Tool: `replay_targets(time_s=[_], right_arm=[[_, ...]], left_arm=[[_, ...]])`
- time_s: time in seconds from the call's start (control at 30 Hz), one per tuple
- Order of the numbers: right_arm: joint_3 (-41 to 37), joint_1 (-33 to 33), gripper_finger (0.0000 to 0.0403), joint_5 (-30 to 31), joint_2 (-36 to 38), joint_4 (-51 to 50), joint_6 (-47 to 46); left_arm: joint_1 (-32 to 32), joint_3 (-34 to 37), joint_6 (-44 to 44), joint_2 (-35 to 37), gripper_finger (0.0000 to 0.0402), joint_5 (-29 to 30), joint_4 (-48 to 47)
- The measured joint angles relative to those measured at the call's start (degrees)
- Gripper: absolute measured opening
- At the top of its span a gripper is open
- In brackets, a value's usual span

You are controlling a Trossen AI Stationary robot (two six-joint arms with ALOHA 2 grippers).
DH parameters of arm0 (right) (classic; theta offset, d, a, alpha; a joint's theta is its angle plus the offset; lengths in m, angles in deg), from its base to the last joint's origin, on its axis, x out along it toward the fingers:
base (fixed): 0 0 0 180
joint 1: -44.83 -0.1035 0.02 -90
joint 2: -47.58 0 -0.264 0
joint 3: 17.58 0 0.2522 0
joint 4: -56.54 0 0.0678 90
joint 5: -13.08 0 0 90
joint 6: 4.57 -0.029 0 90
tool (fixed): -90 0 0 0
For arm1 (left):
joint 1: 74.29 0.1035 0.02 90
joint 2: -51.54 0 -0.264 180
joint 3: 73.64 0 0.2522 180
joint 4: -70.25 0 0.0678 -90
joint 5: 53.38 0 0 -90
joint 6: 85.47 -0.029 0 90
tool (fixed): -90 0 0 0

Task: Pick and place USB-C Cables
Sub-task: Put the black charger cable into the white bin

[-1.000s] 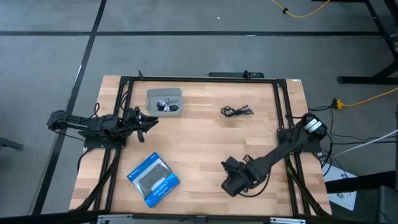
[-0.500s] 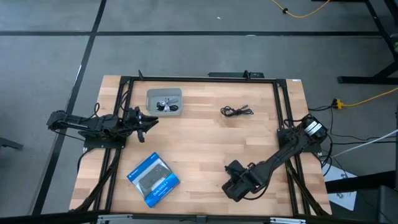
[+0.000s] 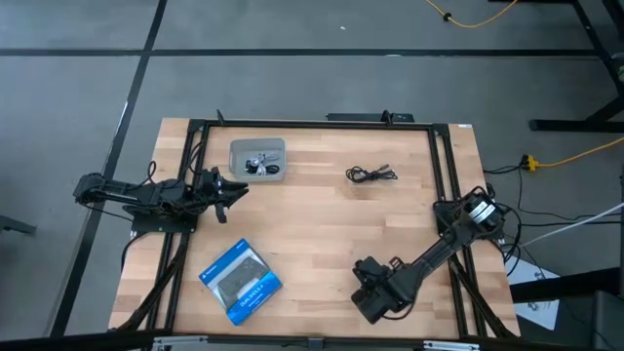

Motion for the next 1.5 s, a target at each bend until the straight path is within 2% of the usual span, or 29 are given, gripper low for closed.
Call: replay_targets(time_s=[0.2,0.27,0.37,0.47,0.57,0.7,0.77,0.87,0.93,1.0,1.17,1.3,1.4,1.5], right_arm=[[0.0,2.7,0.0059,0.1,0.0,-3.3,-0.1],[-0.1,3.8,0.0059,3.7,-0.2,-3.9,0.0],[0.2,6.5,0.0059,12.3,-0.2,-4.6,1.1],[3.0,9.7,0.0059,18.8,-0.1,-9.8,4.8],[8.1,13.7,0.0059,26.3,0.2,-15.0,13.4],[15.1,20.4,0.0059,37.4,0.5,-16.0,31.1],[18.0,24.2,0.0059,40.2,0.5,-15.1,39.9],[20.8,30.9,0.0059,40.8,0.5,-9.3,52.8],[21.6,35.3,0.0059,39.7,0.5,-2.0,61.9],[21.7,39.5,0.0059,35.6,0.5,6.8,71.4],[21.7,47.7,0.0059,13.4,-0.1,31.8,89.1],[21.7,51.4,0.0059,-1.3,-1.3,46.0,94.3],[21.7,52.8,0.0059,-5.8,-1.7,50.1,94.4],[21.7,53.3,0.0059,-7.2,-1.7,50.2,95.7]], left_arm=[[0.0,0.0,0.0,0.0,0.0086,0.0,0.0],[0.0,0.0,0.0,0.0,0.0086,0.0,0.0],[0.0,0.0,0.0,0.0,0.0086,0.0,0.0],[0.0,0.0,0.0,0.0,0.0086,0.0,0.0],[0.0,0.0,0.0,0.0,0.0086,0.0,0.0],[0.0,0.0,0.0,0.0,0.0086,0.0,0.0],[0.0,0.0,0.0,0.0,0.0086,0.0,0.0],[0.0,0.0,0.0,0.0,0.0086,0.0,0.0],[0.0,0.0,0.0,0.0,0.0086,0.0,0.0],[0.0,0.0,0.0,0.0,0.0086,0.0,0.0],[0.0,0.0,0.0,0.0,0.0086,0.0,0.0],[0.0,0.0,0.0,0.0,0.0086,0.0,0.0],[0.0,0.0,0.0,0.0,0.0086,-0.1,0.0],[0.0,0.0,0.1,0.0,0.0086,-0.1,0.0]])
